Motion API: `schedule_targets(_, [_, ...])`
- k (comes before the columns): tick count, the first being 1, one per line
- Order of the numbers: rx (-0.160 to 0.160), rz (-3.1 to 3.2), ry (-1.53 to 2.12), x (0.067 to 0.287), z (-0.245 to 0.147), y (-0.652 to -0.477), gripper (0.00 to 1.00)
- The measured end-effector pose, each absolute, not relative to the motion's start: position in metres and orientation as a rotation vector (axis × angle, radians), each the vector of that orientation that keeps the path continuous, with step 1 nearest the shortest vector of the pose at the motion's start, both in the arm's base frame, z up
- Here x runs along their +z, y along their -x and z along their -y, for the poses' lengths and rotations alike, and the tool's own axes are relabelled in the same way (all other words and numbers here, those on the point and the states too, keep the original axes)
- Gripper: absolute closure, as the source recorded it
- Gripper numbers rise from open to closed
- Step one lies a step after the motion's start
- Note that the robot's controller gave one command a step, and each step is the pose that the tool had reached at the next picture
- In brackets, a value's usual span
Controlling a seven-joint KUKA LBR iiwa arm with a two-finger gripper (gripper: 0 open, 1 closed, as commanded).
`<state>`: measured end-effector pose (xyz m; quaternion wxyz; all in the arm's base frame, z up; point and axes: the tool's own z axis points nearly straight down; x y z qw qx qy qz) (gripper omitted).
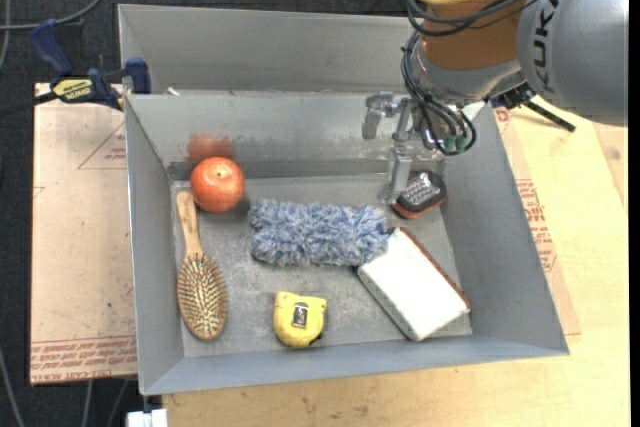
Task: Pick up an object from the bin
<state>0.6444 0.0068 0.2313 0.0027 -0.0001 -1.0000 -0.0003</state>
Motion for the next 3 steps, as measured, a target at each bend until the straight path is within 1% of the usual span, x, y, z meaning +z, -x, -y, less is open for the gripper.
schedule_targets(1, [-0.001,3.144,0.001,0.237,-0.007,-0.645,0.0])
schedule_targets(2, [-0.001,3.149,-0.076,0.196,-0.011,-0.643,0.0])
schedule_targets(3, [-0.001,3.141,-0.195,0.134,-0.023,-0.635,0.0])
